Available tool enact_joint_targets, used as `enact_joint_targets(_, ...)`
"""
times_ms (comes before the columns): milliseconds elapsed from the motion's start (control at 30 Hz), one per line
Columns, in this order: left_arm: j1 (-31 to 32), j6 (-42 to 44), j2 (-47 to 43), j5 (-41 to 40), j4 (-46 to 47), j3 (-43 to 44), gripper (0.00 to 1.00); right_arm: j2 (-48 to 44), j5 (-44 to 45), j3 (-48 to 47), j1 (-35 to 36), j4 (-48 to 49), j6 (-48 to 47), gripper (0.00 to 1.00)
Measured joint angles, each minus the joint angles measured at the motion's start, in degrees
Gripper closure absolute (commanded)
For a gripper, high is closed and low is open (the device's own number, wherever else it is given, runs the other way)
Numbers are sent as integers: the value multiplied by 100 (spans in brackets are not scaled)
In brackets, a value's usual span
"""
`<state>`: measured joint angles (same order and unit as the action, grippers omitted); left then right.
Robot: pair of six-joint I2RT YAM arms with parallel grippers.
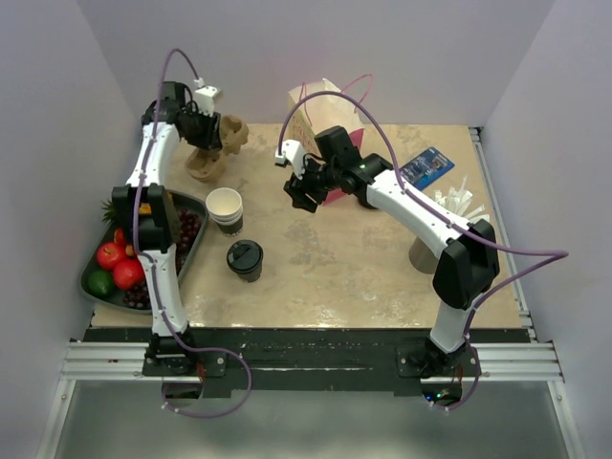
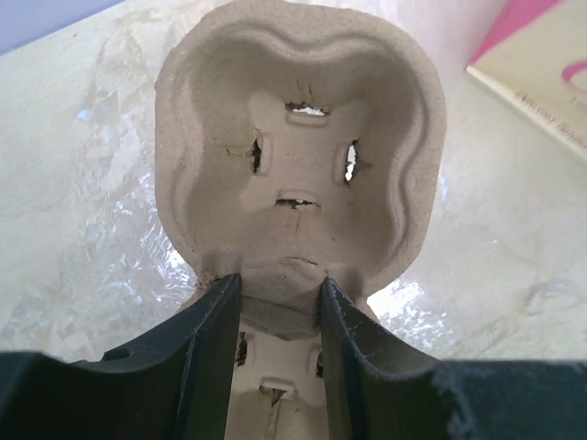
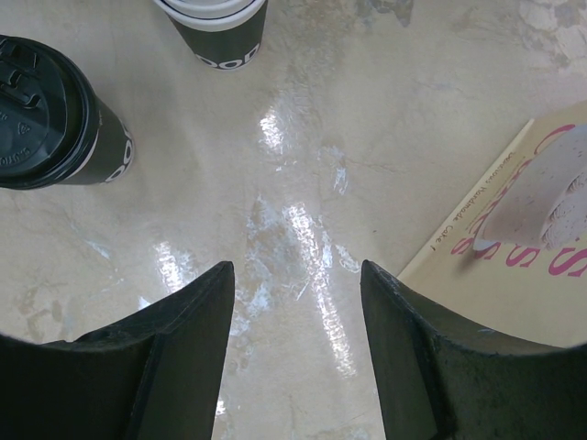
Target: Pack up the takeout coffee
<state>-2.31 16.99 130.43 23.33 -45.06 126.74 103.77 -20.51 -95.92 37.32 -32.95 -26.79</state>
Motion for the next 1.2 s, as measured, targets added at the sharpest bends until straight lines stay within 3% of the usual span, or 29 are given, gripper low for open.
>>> enact_joint_targets(100,-293,-400,-2,271,114,55,100,2,2,-2,0,-2,13,39)
enact_joint_targets(233,-315,271,-48,-745,184,-87,100,2,0,-2,0,0,17,39)
enact_joint_targets(367,-79,286,118,-444,-568,417,100,2,2,-2,0,2,22,39)
enact_joint_targets(500,-63,-133,199,280,-544,684,100,22,9,-4,-17,76,142,38)
enact_joint_targets(700,-492,-501,109,1456,-282,-96,100,835,-291,-927,-205,470,1311,24)
enact_joint_targets(867,-691,-678,81,2124,13,-752,100,1720,-459,-1635,-271,1161,2691,24)
enact_joint_targets(1200,-629,-1001,81,2881,590,-778,100,2990,-157,-2415,-44,2258,4599,23)
